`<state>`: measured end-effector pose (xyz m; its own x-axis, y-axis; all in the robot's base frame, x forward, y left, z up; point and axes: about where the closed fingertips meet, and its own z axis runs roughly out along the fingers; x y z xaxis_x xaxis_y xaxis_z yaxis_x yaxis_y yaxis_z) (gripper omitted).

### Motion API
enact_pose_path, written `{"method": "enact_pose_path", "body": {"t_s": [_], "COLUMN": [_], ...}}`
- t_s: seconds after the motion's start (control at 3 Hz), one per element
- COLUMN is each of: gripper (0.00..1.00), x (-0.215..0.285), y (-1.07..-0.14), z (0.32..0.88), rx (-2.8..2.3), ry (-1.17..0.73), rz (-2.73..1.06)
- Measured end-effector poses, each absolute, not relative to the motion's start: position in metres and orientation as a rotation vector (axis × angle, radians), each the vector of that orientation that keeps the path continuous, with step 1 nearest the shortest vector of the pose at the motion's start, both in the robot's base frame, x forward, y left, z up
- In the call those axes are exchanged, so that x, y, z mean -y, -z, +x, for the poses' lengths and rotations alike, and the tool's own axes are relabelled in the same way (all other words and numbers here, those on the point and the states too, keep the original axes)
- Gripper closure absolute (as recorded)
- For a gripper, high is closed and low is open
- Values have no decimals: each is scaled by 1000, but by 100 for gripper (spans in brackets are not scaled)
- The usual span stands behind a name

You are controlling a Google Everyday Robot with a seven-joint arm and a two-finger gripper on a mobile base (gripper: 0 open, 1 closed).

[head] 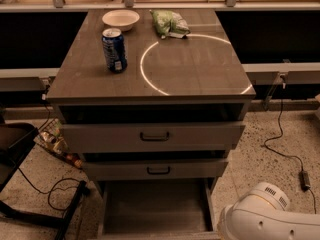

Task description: Close bottom drawer

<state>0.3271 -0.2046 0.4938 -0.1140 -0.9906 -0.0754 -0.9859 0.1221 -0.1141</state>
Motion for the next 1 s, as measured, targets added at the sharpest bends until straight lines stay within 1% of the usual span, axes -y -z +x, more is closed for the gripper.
{"method": "enact_pose_path", "body": {"t_s": [0.33,0.67,1.0], "gripper": [100,100,100], "x": [205,190,147], "y": [-494,-466,-398], "z": [327,329,327], "rx": [-2250,-2257,-2240], "ry": [54,3,-95], "rz": [-1997,-2037,-2175]}}
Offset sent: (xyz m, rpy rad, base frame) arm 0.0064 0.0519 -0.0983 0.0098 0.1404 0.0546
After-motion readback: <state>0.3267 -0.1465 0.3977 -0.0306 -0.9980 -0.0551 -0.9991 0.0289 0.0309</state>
